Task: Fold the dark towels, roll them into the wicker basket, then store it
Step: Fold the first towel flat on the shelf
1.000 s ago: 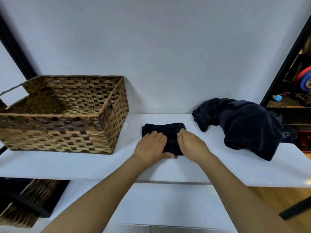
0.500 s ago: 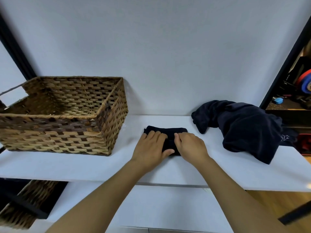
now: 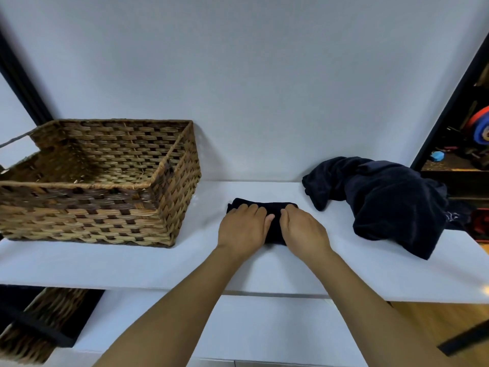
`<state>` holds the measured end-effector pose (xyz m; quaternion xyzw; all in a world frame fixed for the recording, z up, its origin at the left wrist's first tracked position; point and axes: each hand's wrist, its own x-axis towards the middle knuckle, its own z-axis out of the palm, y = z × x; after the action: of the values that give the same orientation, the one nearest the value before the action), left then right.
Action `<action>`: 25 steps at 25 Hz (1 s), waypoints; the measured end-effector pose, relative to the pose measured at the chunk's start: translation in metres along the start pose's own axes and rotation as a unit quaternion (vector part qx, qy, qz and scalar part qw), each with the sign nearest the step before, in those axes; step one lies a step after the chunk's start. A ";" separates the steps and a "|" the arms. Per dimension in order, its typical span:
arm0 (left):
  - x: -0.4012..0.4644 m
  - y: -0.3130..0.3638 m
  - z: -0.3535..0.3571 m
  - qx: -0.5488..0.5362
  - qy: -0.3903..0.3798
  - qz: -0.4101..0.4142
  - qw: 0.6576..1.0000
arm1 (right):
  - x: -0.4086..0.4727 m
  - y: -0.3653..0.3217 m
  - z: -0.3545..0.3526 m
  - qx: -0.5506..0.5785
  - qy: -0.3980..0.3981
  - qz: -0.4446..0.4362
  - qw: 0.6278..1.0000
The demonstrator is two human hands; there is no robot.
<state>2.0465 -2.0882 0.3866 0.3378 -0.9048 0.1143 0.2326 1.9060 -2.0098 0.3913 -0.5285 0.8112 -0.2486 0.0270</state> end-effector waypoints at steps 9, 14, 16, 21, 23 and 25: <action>0.049 -0.014 -0.012 -0.071 -0.273 -0.007 0.959 | -0.019 0.005 0.015 -0.181 0.090 -0.095 0.975; 0.023 -0.011 -0.005 -0.087 -0.138 -0.029 0.986 | 0.001 0.000 -0.005 -0.053 -0.046 0.013 0.997; 0.000 -0.008 0.003 -0.061 -0.050 0.015 0.997 | 0.011 0.000 -0.010 -0.028 -0.081 0.044 0.995; -0.011 -0.012 0.001 -0.007 -0.048 0.046 0.998 | 0.022 -0.003 -0.016 0.055 -0.163 0.081 0.982; -0.004 -0.005 -0.008 0.002 -0.050 0.023 0.998 | 0.015 -0.004 -0.011 -0.011 -0.116 0.041 0.992; 0.011 -0.004 -0.019 0.000 -0.102 0.012 0.995 | 0.002 -0.001 -0.002 -0.099 0.033 -0.051 0.993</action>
<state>2.0487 -2.0901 0.4086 0.3373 -0.9277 0.0822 0.1373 1.9050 -2.0113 0.3944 -0.5606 0.8045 -0.1850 -0.0647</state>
